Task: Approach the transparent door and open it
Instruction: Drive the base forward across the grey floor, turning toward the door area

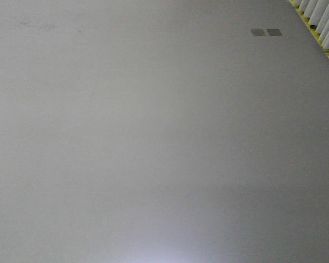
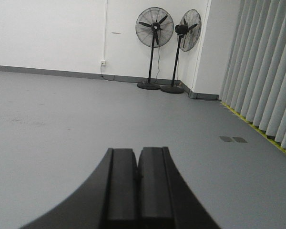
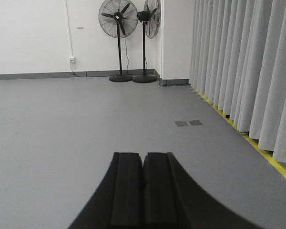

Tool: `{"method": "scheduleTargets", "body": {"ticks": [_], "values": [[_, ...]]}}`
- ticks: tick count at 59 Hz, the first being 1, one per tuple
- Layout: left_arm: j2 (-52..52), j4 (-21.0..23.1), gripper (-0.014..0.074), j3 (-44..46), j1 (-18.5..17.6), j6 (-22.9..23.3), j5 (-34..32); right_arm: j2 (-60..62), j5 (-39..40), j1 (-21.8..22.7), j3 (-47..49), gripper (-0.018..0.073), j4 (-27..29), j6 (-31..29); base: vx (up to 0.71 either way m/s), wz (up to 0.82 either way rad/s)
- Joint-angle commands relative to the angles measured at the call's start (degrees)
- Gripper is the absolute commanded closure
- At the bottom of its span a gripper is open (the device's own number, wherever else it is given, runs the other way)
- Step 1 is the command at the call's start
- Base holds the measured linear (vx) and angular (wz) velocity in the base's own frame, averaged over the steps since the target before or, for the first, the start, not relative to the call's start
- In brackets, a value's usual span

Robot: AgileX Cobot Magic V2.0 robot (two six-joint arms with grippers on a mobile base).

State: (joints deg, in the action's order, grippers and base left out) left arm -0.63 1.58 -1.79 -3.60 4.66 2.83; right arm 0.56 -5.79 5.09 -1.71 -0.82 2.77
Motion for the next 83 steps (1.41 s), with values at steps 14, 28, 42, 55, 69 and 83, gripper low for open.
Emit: {"method": "scheduleTargets", "body": {"ticks": [14, 28, 42, 55, 69, 83], "values": [[-0.8, 0.3, 0.0594, -0.9, -0.3, 0.4, -4.7, 1.0, 4.6, 0.2, -0.3, 0.0568, -0.1, -0.2, 0.00, 0.00], [-0.8, 0.3, 0.0594, -0.9, -0.3, 0.4, -4.7, 1.0, 4.6, 0.2, -0.3, 0.0568, -0.1, -0.2, 0.00, 0.00], [-0.8, 0.3, 0.0594, -0.9, -0.3, 0.4, -4.7, 1.0, 4.6, 0.2, -0.3, 0.0568, -0.1, -0.2, 0.00, 0.00], [-0.8, 0.3, 0.0594, -0.9, -0.3, 0.4, -4.7, 1.0, 4.6, 0.2, -0.3, 0.0568, -0.1, -0.2, 0.03, 0.00], [-0.8, 0.3, 0.0594, -0.9, -0.3, 0.4, -4.7, 1.0, 4.6, 0.2, -0.3, 0.0568, -0.1, -0.2, 0.10, 0.03], [-0.8, 0.3, 0.0594, -0.9, -0.3, 0.4, -4.7, 1.0, 4.6, 0.2, -0.3, 0.0568, -0.1, -0.2, 0.19, 0.09]]}}
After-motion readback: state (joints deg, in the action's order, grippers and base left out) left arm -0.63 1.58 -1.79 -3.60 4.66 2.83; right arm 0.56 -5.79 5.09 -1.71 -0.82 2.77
